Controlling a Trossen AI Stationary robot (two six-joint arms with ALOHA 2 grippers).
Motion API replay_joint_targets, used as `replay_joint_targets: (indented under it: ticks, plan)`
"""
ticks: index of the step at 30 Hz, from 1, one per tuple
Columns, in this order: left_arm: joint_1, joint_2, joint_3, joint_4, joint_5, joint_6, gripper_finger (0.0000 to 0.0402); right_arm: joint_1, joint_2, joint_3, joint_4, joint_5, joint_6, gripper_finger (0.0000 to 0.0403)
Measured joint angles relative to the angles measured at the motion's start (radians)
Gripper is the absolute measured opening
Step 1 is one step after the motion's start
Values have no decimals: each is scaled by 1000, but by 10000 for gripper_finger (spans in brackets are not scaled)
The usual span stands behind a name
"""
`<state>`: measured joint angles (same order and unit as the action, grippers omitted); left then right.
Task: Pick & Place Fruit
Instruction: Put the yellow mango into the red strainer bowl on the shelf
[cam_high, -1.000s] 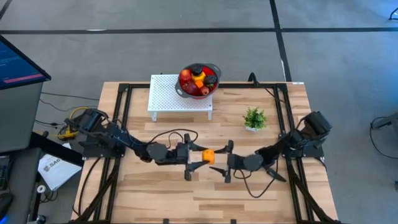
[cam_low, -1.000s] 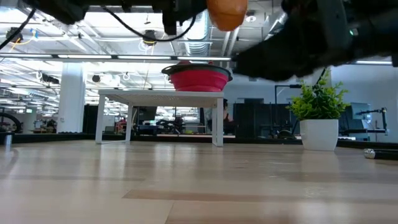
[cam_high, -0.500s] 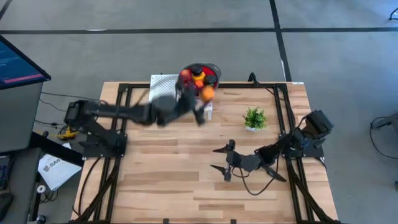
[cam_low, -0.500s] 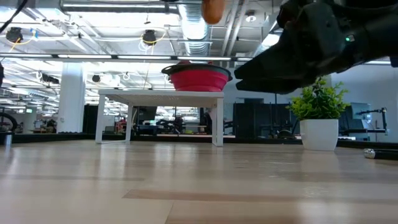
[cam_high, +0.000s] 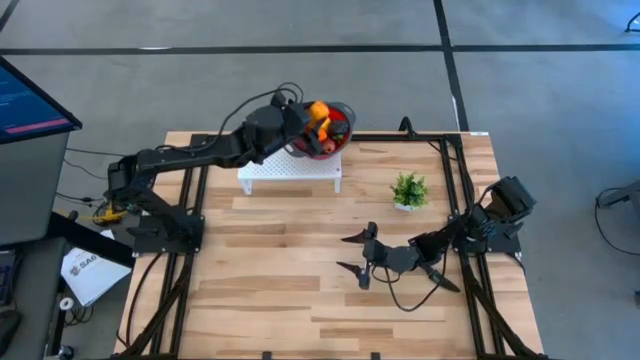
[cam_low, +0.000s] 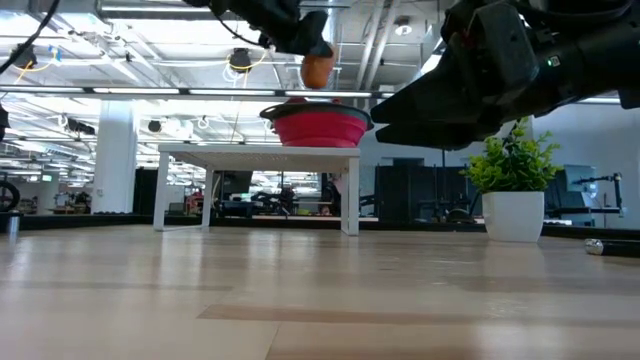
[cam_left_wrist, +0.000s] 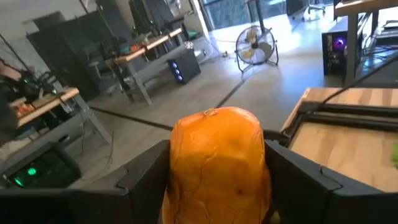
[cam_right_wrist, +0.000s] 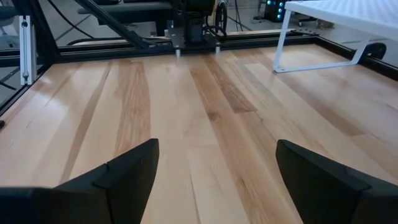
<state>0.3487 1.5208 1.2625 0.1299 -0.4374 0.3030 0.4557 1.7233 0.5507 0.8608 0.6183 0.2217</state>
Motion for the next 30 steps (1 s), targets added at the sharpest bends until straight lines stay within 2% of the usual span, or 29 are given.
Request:
replay_joint_targets:
  ticks: [8, 12, 23, 30]
  plan:
    - [26, 0, -68, 8, 2, -15, 239, 0, 0, 0, 0, 0, 8, 317]
    - [43, 0, -80, 30, 54, -19, 247, 0, 0, 0, 0, 0, 8, 317]
    - [61, 0, -82, 33, 86, -20, 287, 1, 0, 0, 0, 0, 16, 317]
    - [61, -1, -82, 38, 86, -19, 294, 1, 1, 0, 0, 0, 16, 317]
